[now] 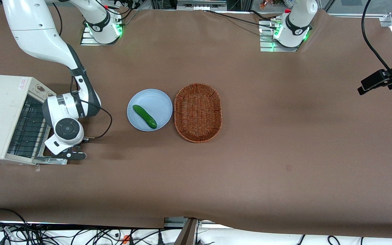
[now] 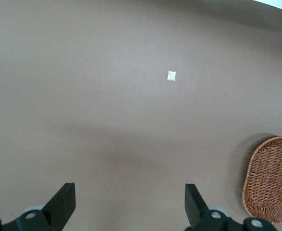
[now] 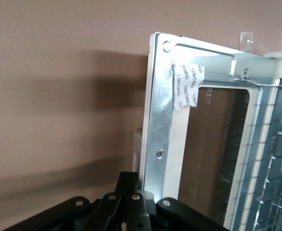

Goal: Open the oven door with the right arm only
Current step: 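Pull the door handle down and outward with the right gripper, then release the lowered door and raise the right gripper away from the oven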

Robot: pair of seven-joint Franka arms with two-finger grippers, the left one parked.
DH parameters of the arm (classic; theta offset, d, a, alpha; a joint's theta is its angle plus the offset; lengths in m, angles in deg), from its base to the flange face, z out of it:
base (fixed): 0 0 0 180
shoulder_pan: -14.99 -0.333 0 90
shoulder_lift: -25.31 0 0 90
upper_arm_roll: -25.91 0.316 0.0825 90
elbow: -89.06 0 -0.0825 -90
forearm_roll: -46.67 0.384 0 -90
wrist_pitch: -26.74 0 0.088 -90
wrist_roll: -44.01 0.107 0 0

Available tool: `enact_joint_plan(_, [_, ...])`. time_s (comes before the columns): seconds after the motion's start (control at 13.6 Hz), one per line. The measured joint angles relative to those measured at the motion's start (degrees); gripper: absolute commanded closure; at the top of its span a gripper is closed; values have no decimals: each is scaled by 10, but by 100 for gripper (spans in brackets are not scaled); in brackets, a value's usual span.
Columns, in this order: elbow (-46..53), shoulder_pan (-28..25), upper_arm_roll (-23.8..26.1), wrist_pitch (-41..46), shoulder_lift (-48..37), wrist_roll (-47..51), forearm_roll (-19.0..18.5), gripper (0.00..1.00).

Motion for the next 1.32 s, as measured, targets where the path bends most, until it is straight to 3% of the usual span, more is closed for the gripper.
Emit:
enact_joint_plan(0.22, [-1,8,1,-3,3,-23,40,100])
enact_joint_plan(0.44, [-2,10,5,1,2,-91,132,100])
enact_joint_plan(0.51, [-1,10,6,1,0,-123,164,93])
enact_joint_plan(0.59, [1,10,6,2,-4,-152,190,68])
enact_joint_plan(0.66, [4,10,6,9,-13,-174,209,17])
enact_joint_plan(0.73, [8,10,6,21,-28,-187,221,0])
enact_joint_plan(0.95, [21,11,6,76,-102,-199,229,0])
enact_joint_plan(1.1, [31,11,7,158,-169,-204,232,0])
enact_joint_plan(1.32, [52,15,4,268,-259,-228,285,0])
